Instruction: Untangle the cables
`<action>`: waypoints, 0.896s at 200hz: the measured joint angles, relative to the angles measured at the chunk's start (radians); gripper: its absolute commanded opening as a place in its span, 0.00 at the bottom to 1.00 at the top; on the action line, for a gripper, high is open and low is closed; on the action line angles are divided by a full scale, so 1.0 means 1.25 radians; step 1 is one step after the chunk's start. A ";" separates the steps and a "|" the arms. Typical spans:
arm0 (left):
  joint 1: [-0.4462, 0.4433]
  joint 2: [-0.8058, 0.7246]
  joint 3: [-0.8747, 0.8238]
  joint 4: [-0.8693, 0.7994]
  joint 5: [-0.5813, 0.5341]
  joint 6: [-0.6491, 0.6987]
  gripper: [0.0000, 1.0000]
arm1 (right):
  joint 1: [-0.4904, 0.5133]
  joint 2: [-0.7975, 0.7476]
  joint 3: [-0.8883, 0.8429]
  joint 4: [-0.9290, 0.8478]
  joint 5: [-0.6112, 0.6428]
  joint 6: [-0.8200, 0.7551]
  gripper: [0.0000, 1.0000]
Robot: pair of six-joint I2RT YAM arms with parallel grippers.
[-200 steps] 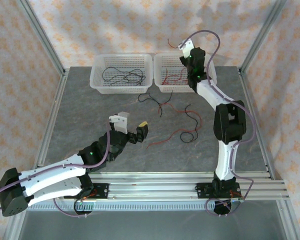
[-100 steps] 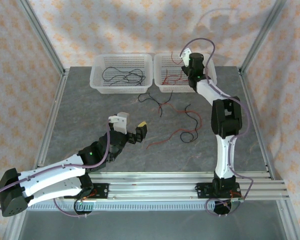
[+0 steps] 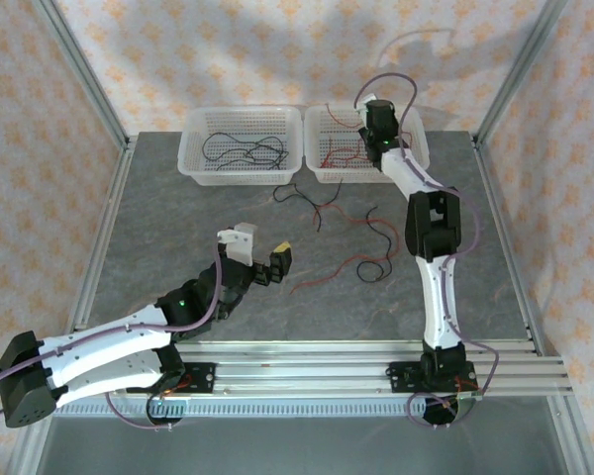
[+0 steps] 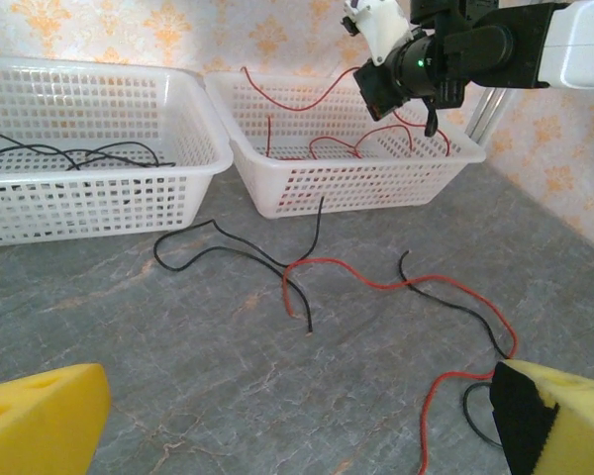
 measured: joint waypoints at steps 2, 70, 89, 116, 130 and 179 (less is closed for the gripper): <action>0.000 0.001 0.000 0.000 0.000 0.000 0.99 | 0.000 0.004 0.006 -0.001 0.002 0.002 0.00; 0.010 0.054 0.026 -0.002 0.000 0.000 0.99 | 0.000 0.125 0.125 -0.062 0.034 0.060 0.00; 0.010 0.071 0.035 -0.002 0.000 0.000 0.99 | 0.000 0.139 0.126 -0.080 0.037 0.069 0.00; 0.011 0.094 0.046 -0.002 0.000 0.000 0.99 | 0.000 0.155 0.139 -0.089 0.037 0.079 0.00; 0.011 0.104 0.049 -0.002 0.000 0.000 0.99 | 0.000 0.165 0.151 -0.090 0.037 0.083 0.01; 0.018 0.125 0.055 -0.005 0.000 0.000 0.99 | 0.000 0.187 0.182 -0.114 0.033 0.116 0.18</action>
